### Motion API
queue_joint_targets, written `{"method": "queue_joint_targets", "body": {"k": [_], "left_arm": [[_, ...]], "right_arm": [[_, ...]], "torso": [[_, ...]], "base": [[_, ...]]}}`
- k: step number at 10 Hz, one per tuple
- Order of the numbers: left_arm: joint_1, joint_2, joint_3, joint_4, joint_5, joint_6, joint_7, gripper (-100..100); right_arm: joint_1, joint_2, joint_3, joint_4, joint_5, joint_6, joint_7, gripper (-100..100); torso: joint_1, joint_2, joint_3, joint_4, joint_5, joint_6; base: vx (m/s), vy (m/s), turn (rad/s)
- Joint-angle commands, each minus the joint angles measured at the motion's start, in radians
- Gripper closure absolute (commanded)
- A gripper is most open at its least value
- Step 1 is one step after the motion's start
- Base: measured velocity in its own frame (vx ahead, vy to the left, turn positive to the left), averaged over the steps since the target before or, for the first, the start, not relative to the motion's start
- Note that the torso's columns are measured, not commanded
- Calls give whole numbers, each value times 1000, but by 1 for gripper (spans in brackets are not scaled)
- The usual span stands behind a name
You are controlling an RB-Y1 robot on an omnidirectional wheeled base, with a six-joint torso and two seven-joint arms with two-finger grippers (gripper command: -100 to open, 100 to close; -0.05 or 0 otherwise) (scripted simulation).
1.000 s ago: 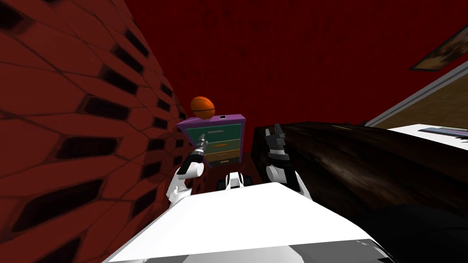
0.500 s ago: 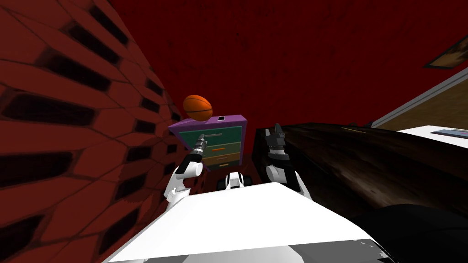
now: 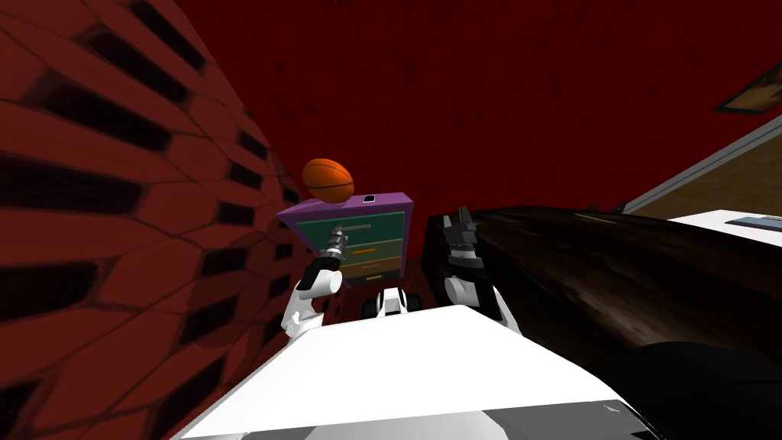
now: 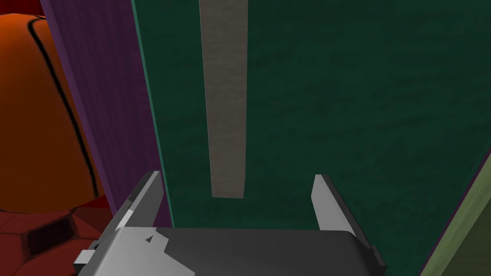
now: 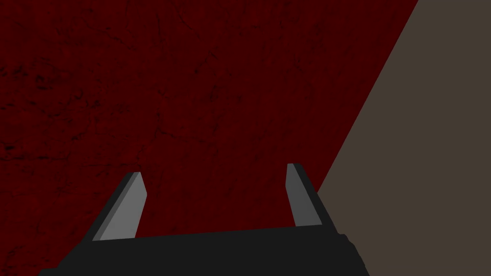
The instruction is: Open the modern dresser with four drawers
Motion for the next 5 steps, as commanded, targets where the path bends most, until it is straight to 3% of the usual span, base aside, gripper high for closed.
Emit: {"method": "queue_joint_targets", "body": {"k": [1,2,5], "left_arm": [[5,1,2,-17,2,10,0,-100],[6,1,2,-19,2,13,1,100],[23,4,-5,-49,7,21,0,100]], "right_arm": [[0,0,0,0,0,0,0,0],[0,0,0,0,0,0,0,0],[0,0,0,0,0,0,0,0]], "torso": [[0,-7,-4,-2,0,0],[0,-4,-3,-2,0,0],[1,6,4,-1,1,0]], "base": [[72,6,-2],[9,1,1],[-135,-11,16]]}}
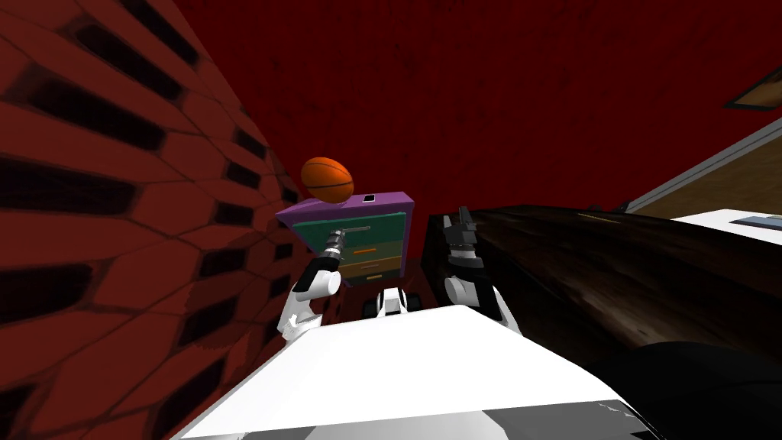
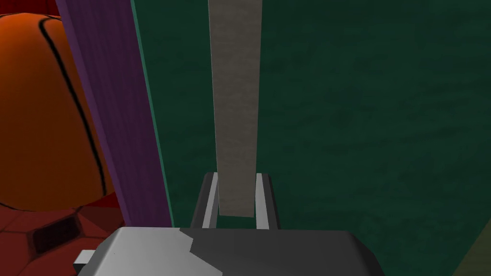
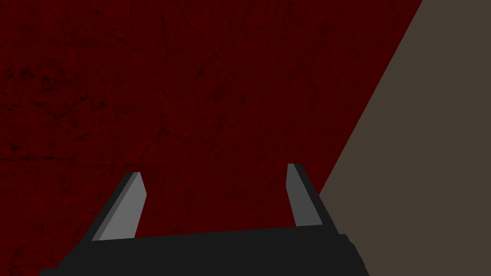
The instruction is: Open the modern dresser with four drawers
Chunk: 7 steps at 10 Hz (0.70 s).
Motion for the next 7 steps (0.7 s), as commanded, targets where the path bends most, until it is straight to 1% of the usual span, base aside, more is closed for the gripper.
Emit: {"method": "queue_joint_targets", "body": {"k": [1,2,3,4,6,7], "left_arm": [[17,4,-5,-20,5,10,-1,100],[22,5,-8,-30,6,12,-1,100],[20,4,-6,-22,5,11,-1,100],[33,6,-12,-30,8,14,-1,100],[40,8,-16,-38,10,14,-2,100],[47,7,-12,-66,14,35,-2,-100]], "right_arm": [[0,0,0,0,0,0,0,0],[0,0,0,0,0,0,0,0],[0,0,0,0,0,0,0,0],[0,0,0,0,0,0,0,0],[0,0,0,0,0,0,0,0],[0,0,0,0,0,0,0,0]], "torso": [[-2,-1,-1,1,-1,0],[-2,-3,-2,1,-2,0],[-2,-5,-4,2,-2,0],[-2,-11,-7,2,-3,0],[-2,-5,-3,1,-1,0],[-3,-6,-4,1,-2,1]], "base": [[-214,-23,24],[-210,-16,13],[-98,-11,1],[-150,12,17],[-168,-25,18],[-55,-13,5]]}}
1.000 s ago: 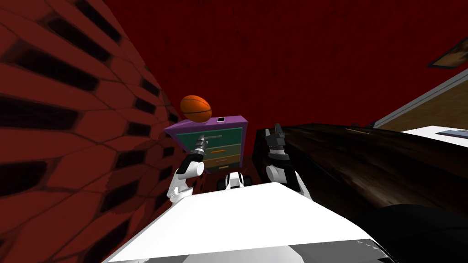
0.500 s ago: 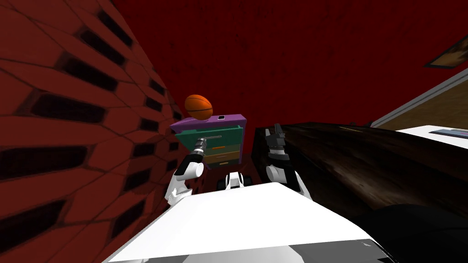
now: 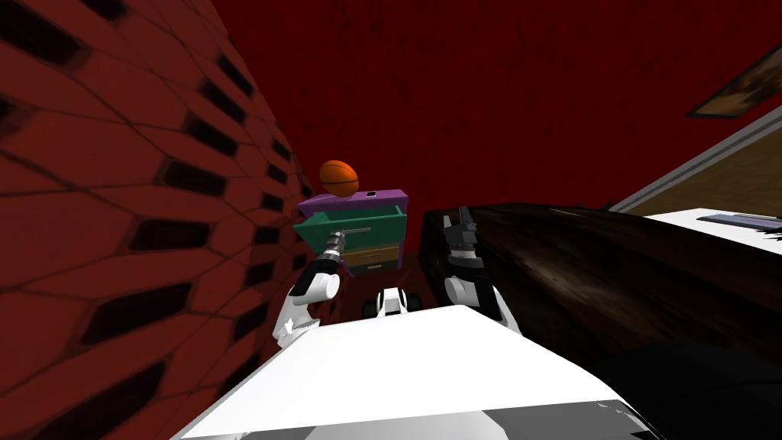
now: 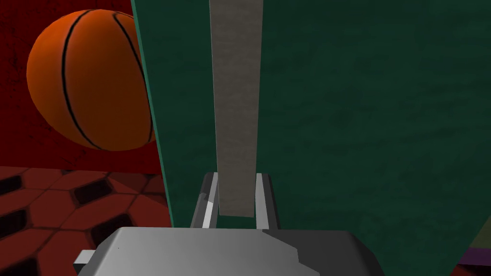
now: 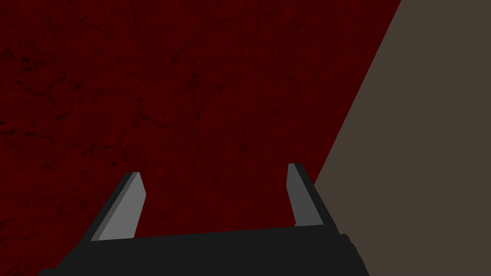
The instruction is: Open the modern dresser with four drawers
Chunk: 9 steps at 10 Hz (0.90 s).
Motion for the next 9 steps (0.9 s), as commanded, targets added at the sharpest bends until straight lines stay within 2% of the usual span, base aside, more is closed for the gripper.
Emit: {"method": "queue_joint_targets", "body": {"k": [1,9], "left_arm": [[22,0,4,-62,10,42,-2,-100],[109,0,18,-305,48,210,-8,-100]], "right_arm": [[0,0,0,0,0,0,0,0],[0,0,0,0,0,0,0,0]], "torso": [[1,-5,-3,-1,0,0],[1,2,1,3,-1,-1]], "base": [[40,-1,1],[62,-1,1]]}}
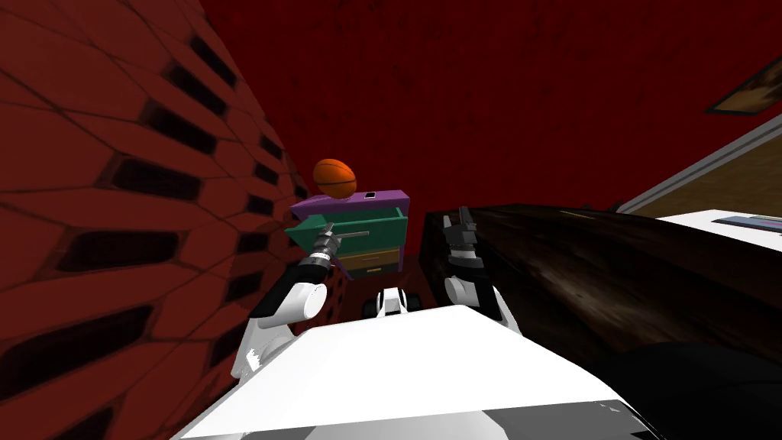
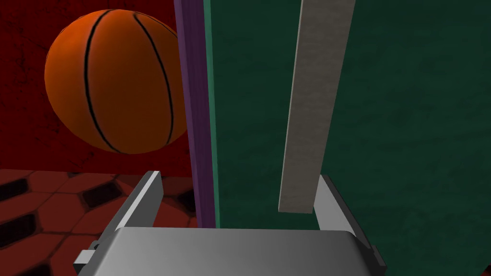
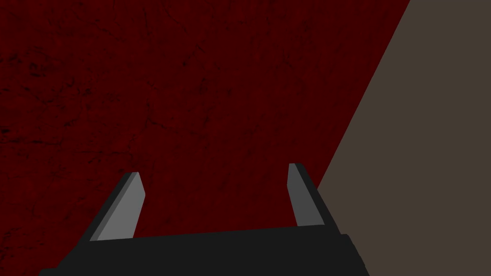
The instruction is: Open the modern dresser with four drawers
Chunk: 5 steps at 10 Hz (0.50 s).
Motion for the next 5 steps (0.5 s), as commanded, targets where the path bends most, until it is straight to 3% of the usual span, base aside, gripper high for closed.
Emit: {"method": "queue_joint_targets", "body": {"k": [1,2,3,5], "left_arm": [[13,1,5,-56,9,33,-1,-100],[27,-2,-3,-45,6,30,-2,-100],[28,-3,-4,-46,5,33,-3,0],[30,-3,-4,-43,5,36,-2,0]], "right_arm": [[0,0,0,0,0,0,0,0],[0,0,0,0,0,0,0,0],[0,0,0,0,0,0,0,0],[0,0,0,0,0,0,0,0]], "torso": [[0,1,0,2,-1,0],[-1,3,1,3,-2,0],[-1,3,2,1,-1,0],[0,0,0,-1,0,0]], "base": [[35,2,3],[16,2,-1],[6,0,-1],[0,0,0]]}}
